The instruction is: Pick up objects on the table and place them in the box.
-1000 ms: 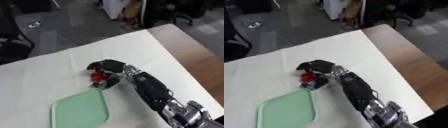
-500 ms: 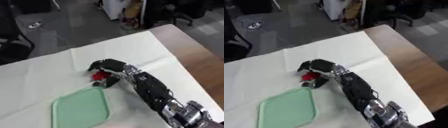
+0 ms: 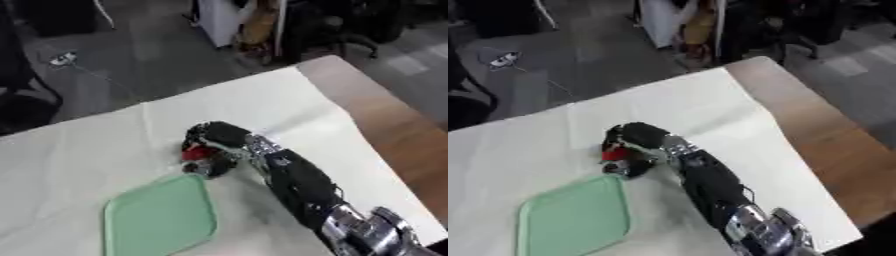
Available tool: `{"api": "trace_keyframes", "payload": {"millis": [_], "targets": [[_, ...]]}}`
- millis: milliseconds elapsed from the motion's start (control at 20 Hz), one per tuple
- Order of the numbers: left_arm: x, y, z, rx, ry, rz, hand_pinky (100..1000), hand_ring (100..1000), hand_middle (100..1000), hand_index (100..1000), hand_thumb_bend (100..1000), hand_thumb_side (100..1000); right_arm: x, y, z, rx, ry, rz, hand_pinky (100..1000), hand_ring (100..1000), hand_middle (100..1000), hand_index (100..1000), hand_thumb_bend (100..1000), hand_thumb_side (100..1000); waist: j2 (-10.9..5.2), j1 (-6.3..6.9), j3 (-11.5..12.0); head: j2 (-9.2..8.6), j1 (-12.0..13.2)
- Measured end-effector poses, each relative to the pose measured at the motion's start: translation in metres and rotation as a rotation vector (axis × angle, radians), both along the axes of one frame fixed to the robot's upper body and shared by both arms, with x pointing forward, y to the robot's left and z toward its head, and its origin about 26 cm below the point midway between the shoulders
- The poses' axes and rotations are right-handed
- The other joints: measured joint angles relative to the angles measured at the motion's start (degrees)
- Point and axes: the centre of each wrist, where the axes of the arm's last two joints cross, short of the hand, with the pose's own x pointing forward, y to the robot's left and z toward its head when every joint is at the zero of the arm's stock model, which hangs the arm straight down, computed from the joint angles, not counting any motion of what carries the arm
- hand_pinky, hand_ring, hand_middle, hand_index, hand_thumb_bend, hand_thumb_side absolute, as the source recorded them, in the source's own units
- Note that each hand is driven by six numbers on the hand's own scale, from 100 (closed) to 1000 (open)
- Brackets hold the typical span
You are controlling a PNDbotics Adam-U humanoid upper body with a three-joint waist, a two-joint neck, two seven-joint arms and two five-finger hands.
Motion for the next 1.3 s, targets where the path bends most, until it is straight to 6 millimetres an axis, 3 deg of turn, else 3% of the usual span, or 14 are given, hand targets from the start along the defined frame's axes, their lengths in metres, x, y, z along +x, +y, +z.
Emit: {"api": "trace_keyframes", "payload": {"millis": [50, 100, 150, 200, 250, 350, 450, 500, 550, 600, 650, 700, 750, 1300], "targets": [[0.0, 0.0, 0.0, 0.0, 0.0, 0.0, 318, 491, 664, 807, 289, 800, 0.0, -0.001, -0.001, 0.017, -0.005, 0.0, 100, 100, 235, 372, 241, 333, 0.0, 0.06, 0.0, 0.0, 0.0], [0.0, 0.0, 0.0, 0.0, 0.0, 0.0, 318, 491, 664, 807, 289, 800, -0.001, -0.001, -0.002, 0.031, -0.011, 0.002, 100, 100, 216, 359, 238, 340, 0.0, 0.12, 0.0, 0.0, 0.0], [0.0, 0.0, 0.0, 0.0, 0.0, 0.0, 318, 491, 664, 807, 289, 799, -0.002, -0.003, -0.005, 0.046, -0.014, 0.003, 100, 100, 100, 248, 210, 372, 0.02, 0.15, 0.0, 0.0, 0.0], [0.0, 0.0, 0.0, 0.0, 0.0, 0.0, 318, 491, 664, 807, 289, 799, -0.002, -0.004, -0.006, 0.06, -0.018, 0.003, 100, 100, 100, 215, 201, 388, 0.02, 0.17, 0.0, 0.0, 0.0], [0.0, 0.0, 0.0, 0.0, 0.0, 0.0, 318, 491, 664, 807, 289, 799, -0.003, -0.004, -0.007, 0.07, -0.022, 0.004, 100, 100, 100, 157, 267, 437, 0.02, 0.19, -0.1, 0.0, 0.0], [0.0, 0.0, 0.0, 0.0, 0.0, 0.0, 319, 491, 664, 807, 289, 799, -0.004, -0.006, -0.009, 0.08, -0.029, 0.004, 100, 100, 100, 107, 323, 441, 0.02, 0.19, -0.1, 0.0, 0.0], [0.0, 0.0, 0.0, 0.0, 0.0, 0.0, 319, 491, 664, 807, 289, 799, -0.004, -0.006, -0.008, 0.081, -0.047, 0.001, 100, 100, 100, 100, 282, 479, 0.02, 0.19, -0.1, 0.0, 0.0], [0.0, 0.0, 0.0, 0.0, 0.0, 0.0, 319, 491, 664, 807, 289, 799, -0.004, -0.006, -0.007, 0.082, -0.06, 0.0, 100, 100, 100, 100, 309, 471, 0.02, 0.19, -0.1, 0.0, 0.0], [0.0, 0.0, 0.0, 0.0, 0.0, 0.0, 319, 491, 664, 807, 289, 799, -0.004, -0.006, -0.006, 0.085, -0.076, 0.002, 100, 100, 100, 100, 201, 483, 0.02, 0.19, -0.1, 0.0, 0.0], [0.0, 0.0, 0.0, 0.0, 0.0, 0.0, 319, 491, 664, 807, 289, 799, -0.004, -0.005, -0.005, 0.09, -0.094, 0.006, 100, 100, 100, 100, 201, 483, 0.02, 0.19, -0.1, 0.0, 0.0], [0.0, 0.0, 0.0, 0.0, 0.0, 0.0, 319, 491, 664, 807, 289, 799, -0.004, -0.005, -0.005, 0.1, -0.112, 0.01, 100, 100, 100, 100, 201, 423, 0.02, 0.19, -0.1, 0.01, 0.0], [0.0, 0.0, 0.0, 0.0, 0.0, 0.0, 319, 491, 664, 807, 289, 804, -0.004, -0.004, -0.004, 0.114, -0.129, 0.017, 100, 100, 100, 100, 145, 517, 0.02, 0.19, -0.1, 0.01, 0.0], [0.0, 0.0, 0.0, 0.0, 0.0, 0.0, 319, 491, 664, 807, 289, 798, -0.004, -0.004, -0.004, 0.13, -0.141, 0.026, 100, 100, 100, 100, 214, 397, 0.02, 0.19, -0.1, 0.01, 0.0], [-0.001, 0.002, -0.005, 0.001, 0.016, 0.01, 322, 493, 664, 806, 288, 797, 0.0, 0.01, 0.016, 0.225, -0.144, 0.139, 100, 100, 100, 100, 243, 334, -0.78, -0.47, -1.3, 1.21, 1.6]]}}
